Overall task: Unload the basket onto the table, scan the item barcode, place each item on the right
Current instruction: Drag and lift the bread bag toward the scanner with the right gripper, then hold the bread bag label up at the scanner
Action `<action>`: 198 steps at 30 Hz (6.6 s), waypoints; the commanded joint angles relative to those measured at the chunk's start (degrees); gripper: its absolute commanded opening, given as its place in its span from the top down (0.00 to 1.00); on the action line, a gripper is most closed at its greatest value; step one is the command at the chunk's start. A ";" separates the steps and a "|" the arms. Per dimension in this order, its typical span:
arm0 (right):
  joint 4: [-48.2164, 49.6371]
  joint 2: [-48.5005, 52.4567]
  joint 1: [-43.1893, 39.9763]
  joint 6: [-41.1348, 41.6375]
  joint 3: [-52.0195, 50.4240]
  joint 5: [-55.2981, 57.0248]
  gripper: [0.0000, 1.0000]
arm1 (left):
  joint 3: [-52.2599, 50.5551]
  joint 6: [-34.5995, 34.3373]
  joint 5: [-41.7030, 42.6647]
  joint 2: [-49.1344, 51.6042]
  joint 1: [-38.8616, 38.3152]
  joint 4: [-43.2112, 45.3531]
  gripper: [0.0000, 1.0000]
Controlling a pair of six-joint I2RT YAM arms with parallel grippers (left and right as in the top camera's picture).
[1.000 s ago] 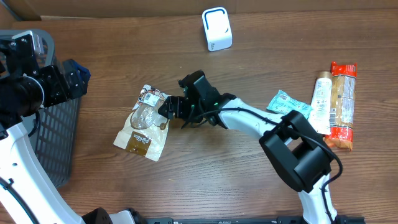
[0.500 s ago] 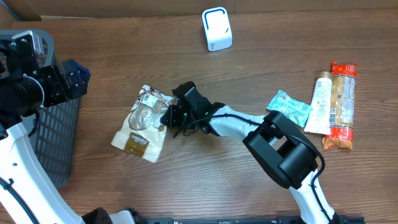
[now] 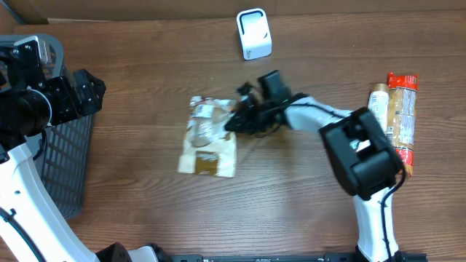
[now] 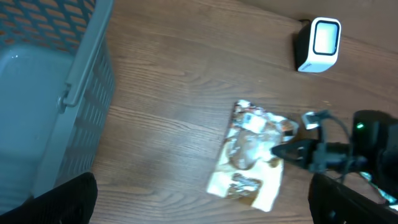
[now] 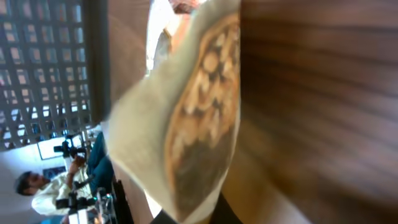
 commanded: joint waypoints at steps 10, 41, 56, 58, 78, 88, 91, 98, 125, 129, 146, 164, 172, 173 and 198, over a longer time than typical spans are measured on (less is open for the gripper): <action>-5.38 0.00 -0.13 -6.47 -0.26 0.57 0.26 | 0.07 1.16 0.61 0.31 0.13 0.07 0.00; 3.37 -7.41 -0.33 -4.46 -0.24 -8.35 0.96 | 0.07 1.14 0.61 0.31 0.13 0.09 0.00; -34.25 -32.04 -10.01 -44.59 -0.24 -9.46 0.96 | 0.07 1.14 0.61 0.31 0.13 0.09 0.00; -36.63 -34.18 -11.06 -44.63 -0.24 -7.58 0.96 | 0.07 1.14 0.61 0.31 0.13 0.09 0.01; -39.43 -48.02 -13.66 -44.41 -0.24 3.58 0.96 | 0.07 1.14 0.61 0.31 0.13 0.09 0.00; -23.39 -42.62 -4.74 -20.28 -0.24 57.61 0.96 | 0.07 1.14 0.61 0.31 0.13 0.09 0.00; -17.59 -40.13 -2.36 -20.39 -0.24 65.64 0.96 | 0.07 1.14 0.61 0.31 0.13 0.09 0.01; -9.99 -38.12 -1.66 -27.89 -0.24 66.07 0.96 | 0.07 1.14 0.61 0.31 0.13 0.09 0.00; 10.45 -18.60 -1.27 -75.14 14.51 84.91 0.97 | 0.07 1.14 0.61 0.31 0.13 0.09 0.01; 16.81 -12.83 -0.79 -81.26 14.51 85.15 0.96 | 0.07 1.14 0.61 0.31 0.13 0.09 0.00; 32.44 2.91 0.79 -106.27 14.51 89.02 0.96 | 0.07 1.14 0.61 0.31 0.13 0.07 0.00; 31.45 4.37 0.46 -106.03 14.51 88.80 0.96 | 0.07 1.14 0.61 0.31 0.13 0.09 0.00; 29.03 4.37 0.48 -106.07 14.51 89.53 0.96 | 0.07 1.14 0.61 0.31 0.13 0.09 0.00; 29.33 4.37 0.55 -106.07 14.51 89.74 0.96 | 0.07 1.14 0.61 0.28 0.13 0.09 0.00; 0.35 -22.80 6.86 -77.24 14.51 85.57 0.96 | 0.07 1.14 0.59 0.31 0.13 0.09 0.00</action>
